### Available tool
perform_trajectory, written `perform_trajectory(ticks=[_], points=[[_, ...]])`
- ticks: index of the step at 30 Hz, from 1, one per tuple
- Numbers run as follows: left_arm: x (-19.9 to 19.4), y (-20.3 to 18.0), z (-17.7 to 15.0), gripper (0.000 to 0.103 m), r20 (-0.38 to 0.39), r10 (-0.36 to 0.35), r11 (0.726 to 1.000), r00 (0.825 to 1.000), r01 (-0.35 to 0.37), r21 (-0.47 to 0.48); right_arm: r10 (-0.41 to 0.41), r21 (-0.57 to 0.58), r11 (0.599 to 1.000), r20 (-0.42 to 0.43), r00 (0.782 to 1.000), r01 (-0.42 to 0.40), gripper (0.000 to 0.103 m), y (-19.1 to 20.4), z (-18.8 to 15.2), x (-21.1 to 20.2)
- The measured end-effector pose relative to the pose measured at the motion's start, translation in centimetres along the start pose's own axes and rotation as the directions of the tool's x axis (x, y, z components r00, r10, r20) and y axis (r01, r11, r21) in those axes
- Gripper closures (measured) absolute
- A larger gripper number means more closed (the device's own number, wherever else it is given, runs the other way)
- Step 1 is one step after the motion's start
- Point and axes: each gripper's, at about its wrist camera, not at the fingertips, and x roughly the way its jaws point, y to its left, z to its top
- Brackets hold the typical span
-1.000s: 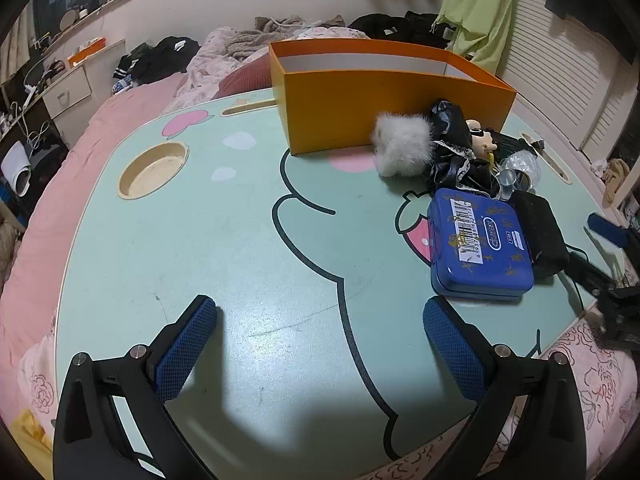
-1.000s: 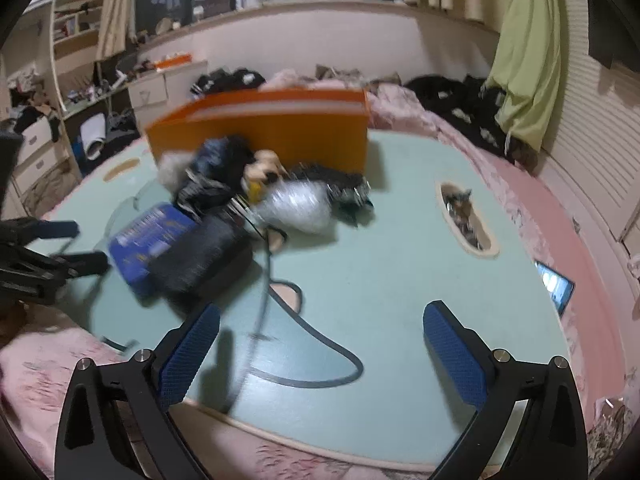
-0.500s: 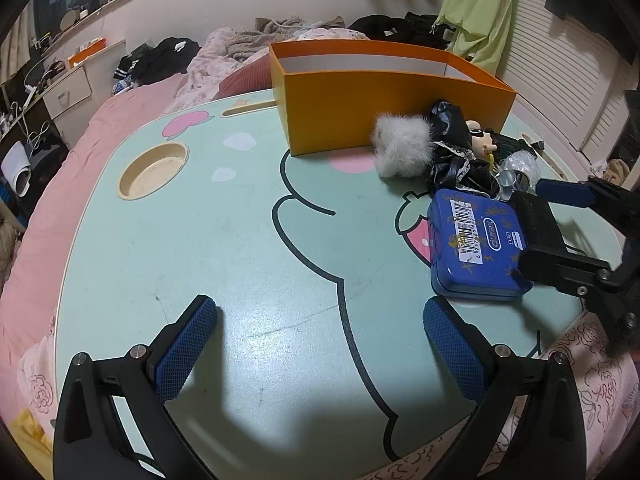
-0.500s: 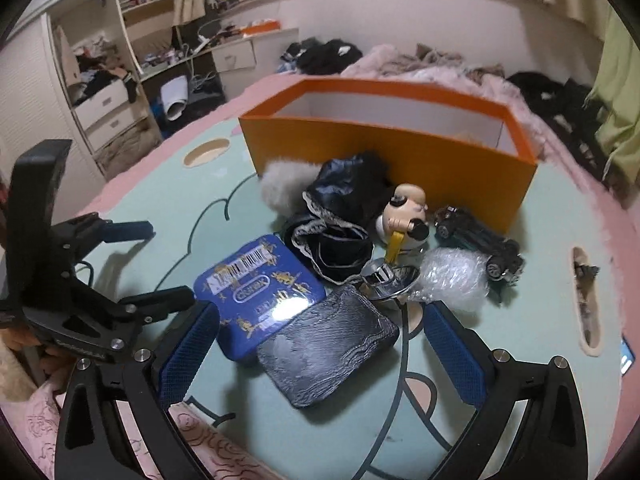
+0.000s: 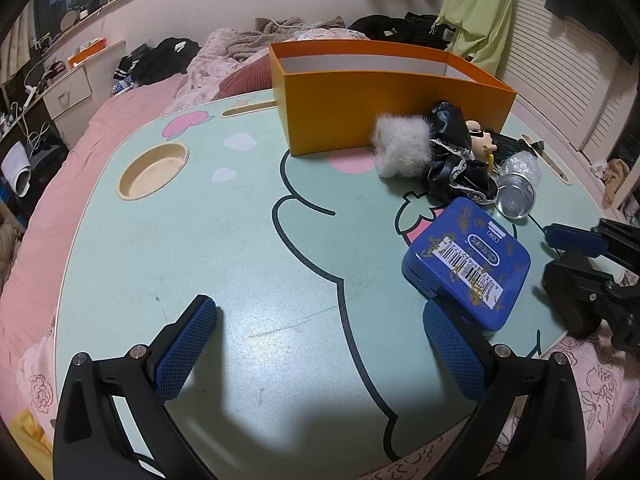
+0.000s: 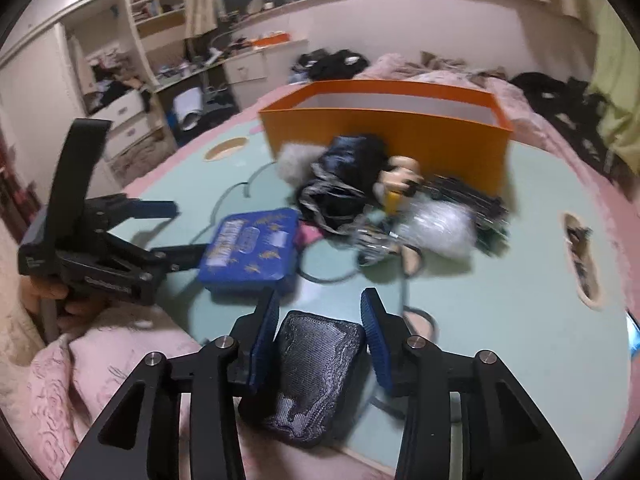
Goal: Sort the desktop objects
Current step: 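Grasp the black pouch on the table with the right gripper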
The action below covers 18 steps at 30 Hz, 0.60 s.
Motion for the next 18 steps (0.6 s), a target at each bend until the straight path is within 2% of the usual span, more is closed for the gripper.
perform_trajectory(ticks=[2,4,7,9,11,18], points=[[0.0,0.0,0.0,0.0,0.0,0.0,1.0,1.0,0.0,0.0,-0.056,0.025,0.998,0.009,0.998,0.055,0.056,-0.4,-0.3,-0.3],[0.0,0.0,0.0,0.0,0.0,-0.001,1.0,1.0,0.001,0.0,-0.097,0.042,0.994,0.013,0.995,0.097,0.043,-0.6,-0.5,-0.5],[0.0,0.0,0.0,0.0,0.001,-0.001,1.0,1.0,0.001,0.0,-0.161,0.078,0.985,0.053,0.985,0.157,0.028,-0.9,-0.8,-1.3],[0.0,0.0,0.0,0.0,0.001,-0.001,1.0,1.0,0.001,0.0,-0.195,0.093,0.978,0.074,0.978,0.188,0.027,-1.2,-0.7,-1.8],[0.0,0.0,0.0,0.0,0.001,-0.001,1.0,1.0,0.001,0.0,-0.2,0.086,0.977,0.076,0.977,0.193,0.022,-1.2,-0.6,-1.8],[0.0,0.0,0.0,0.0,0.002,-0.002,1.0,1.0,0.002,0.001,-0.23,0.03,0.973,-0.01,0.973,0.231,0.012,-0.8,-0.3,0.3]])
